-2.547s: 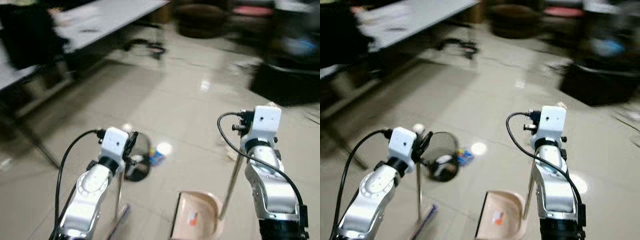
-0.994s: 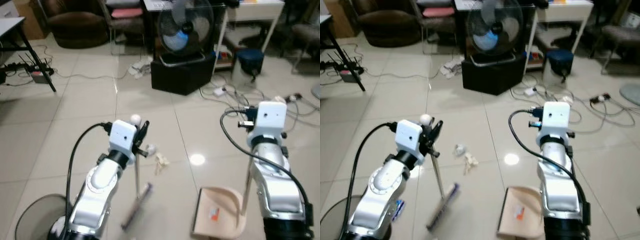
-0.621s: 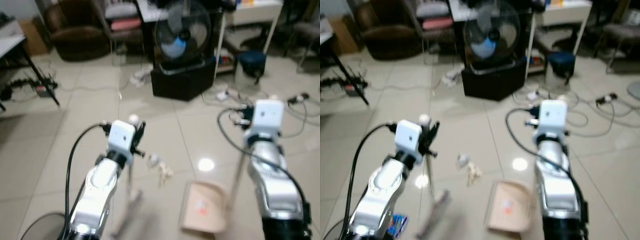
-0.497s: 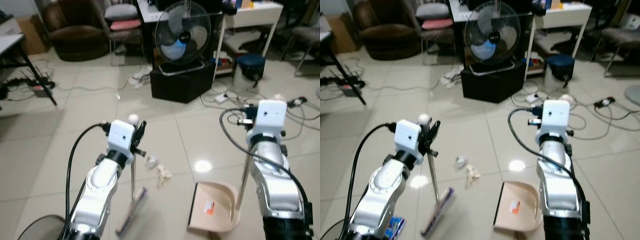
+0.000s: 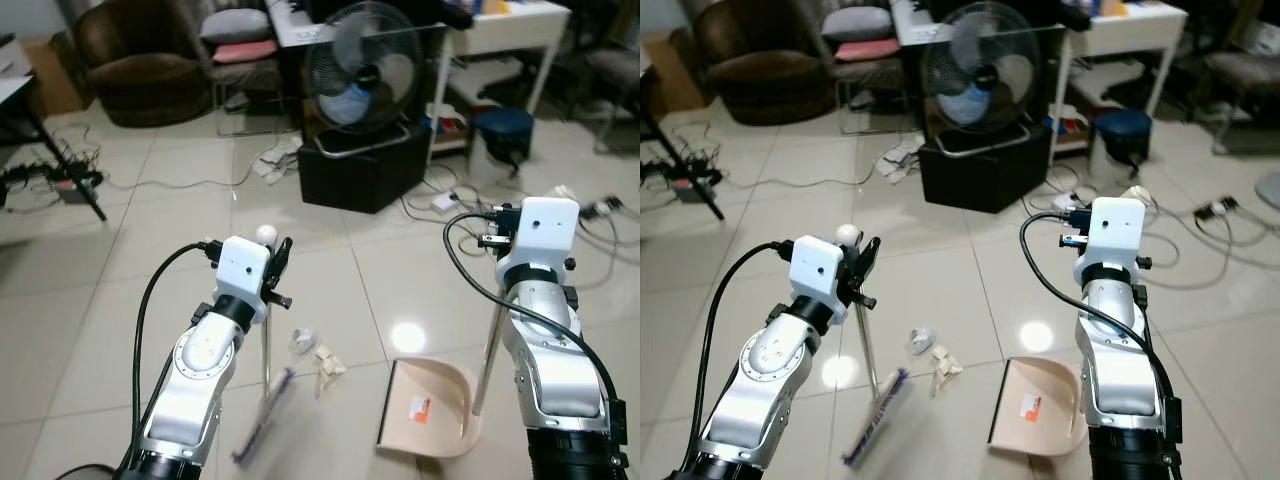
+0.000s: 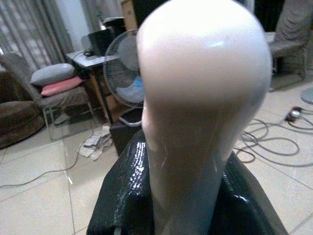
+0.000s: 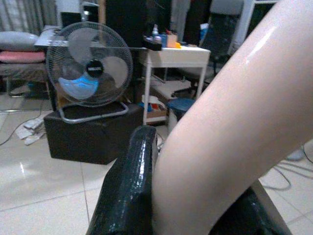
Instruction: Sweep floor
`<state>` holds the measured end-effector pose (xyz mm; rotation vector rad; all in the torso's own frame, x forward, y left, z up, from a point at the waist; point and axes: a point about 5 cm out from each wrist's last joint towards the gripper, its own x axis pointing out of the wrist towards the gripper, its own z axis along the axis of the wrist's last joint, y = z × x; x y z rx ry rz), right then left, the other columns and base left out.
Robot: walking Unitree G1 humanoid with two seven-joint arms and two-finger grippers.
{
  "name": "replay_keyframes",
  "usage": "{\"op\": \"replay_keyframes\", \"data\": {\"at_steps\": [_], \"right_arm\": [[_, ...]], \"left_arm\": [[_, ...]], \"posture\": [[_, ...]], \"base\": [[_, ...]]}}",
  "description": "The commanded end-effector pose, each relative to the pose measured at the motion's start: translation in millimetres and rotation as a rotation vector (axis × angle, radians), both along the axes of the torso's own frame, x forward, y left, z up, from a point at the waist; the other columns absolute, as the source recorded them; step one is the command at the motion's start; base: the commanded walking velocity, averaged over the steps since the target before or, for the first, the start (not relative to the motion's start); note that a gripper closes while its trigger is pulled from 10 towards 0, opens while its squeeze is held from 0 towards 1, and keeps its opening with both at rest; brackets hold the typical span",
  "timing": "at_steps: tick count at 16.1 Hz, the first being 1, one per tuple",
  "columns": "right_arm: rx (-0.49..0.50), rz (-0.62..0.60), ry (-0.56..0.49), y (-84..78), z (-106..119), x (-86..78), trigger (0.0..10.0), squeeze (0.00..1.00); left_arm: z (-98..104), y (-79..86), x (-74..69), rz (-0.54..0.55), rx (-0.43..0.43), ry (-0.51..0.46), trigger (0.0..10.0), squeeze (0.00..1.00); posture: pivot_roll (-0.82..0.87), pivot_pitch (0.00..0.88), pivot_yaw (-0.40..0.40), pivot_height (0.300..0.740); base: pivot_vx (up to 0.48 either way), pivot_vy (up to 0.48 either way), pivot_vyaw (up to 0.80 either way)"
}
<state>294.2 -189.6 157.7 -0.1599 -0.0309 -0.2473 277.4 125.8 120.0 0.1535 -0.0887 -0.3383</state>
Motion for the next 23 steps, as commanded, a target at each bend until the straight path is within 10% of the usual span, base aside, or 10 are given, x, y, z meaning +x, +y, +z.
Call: {"op": "replay_keyframes", "data": {"at_steps": [1, 15, 23], "right_arm": [[0.042, 0.033, -0.040, 9.7, 8, 2.2, 10.0, 0.00], [0.001, 0.094, -0.079, 10.9, 9, 11.6, 10.0, 0.00], [-0.058, 0.177, -0.123, 12.2, 1, 30.8, 10.0, 0.00]], "left_arm": [[7, 9.2, 3.2, 0.027, 0.034, -0.035, 10.0, 0.00], [6, 18.7, 15.1, 0.134, 0.094, -0.056, 10.0, 0.00], [-4, 27.9, 36.9, 0.310, 0.082, -0.056, 10.0, 0.00]], "posture": [[-0.09, 0.000, 0.065, 0.740], [-0.08, 0.000, 0.080, 0.740], [-0.03, 0.174, 0.123, 0.740]], "base": [[0.420, 0.000, 0.00], [0.325, 0.000, -0.17], [0.000, 0.000, 0.00]]}}
